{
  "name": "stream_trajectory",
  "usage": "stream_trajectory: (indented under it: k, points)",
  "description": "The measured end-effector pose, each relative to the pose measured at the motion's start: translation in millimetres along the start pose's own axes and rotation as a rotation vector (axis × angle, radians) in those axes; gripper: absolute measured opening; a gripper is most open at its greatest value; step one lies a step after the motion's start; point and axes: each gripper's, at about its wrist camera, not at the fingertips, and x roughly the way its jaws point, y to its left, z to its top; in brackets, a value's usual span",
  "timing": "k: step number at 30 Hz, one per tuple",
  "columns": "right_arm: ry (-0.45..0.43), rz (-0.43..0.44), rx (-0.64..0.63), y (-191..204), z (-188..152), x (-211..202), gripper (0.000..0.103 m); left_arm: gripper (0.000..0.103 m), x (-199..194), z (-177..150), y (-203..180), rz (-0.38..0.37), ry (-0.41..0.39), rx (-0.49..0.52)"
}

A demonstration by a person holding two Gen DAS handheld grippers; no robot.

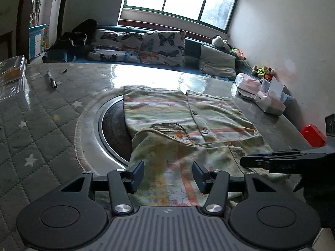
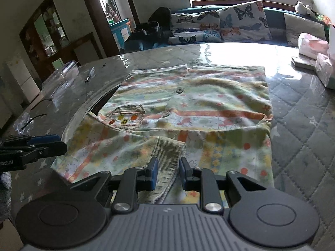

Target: Fold clothes

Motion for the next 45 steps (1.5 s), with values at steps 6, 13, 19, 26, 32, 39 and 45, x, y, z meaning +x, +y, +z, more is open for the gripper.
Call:
stream_trajectory:
  k: [6,13,19,26,32,39,45]
  points:
    - [0.002,0.002,0.036,-2,0,2,0.022,0.055,2,0,-1,0.002,0.004,-0.004]
    - [-0.014,-0.011,0.069,-4,-2,3,0.028,0.056,0,-1,-2,0.004,0.004,-0.002]
    - [-0.015,0.005,0.063,1,-4,2,0.016,0.056,1,-3,-3,0.010,0.010,-0.002]
    - [-0.085,-0.013,-0.030,16,9,-22,0.006,0.056,3,-3,-2,0.019,0.018,-0.002]
    - [-0.150,-0.046,-0.064,18,28,-46,0.006,0.056,9,-4,-2,0.020,0.033,0.004]
    - [-0.088,-0.095,-0.022,-2,23,-30,0.006,0.056,21,-7,3,0.030,0.080,0.007]
    - [-0.034,-0.149,-0.022,-10,15,-18,0.010,0.055,17,8,3,0.040,0.059,0.025]
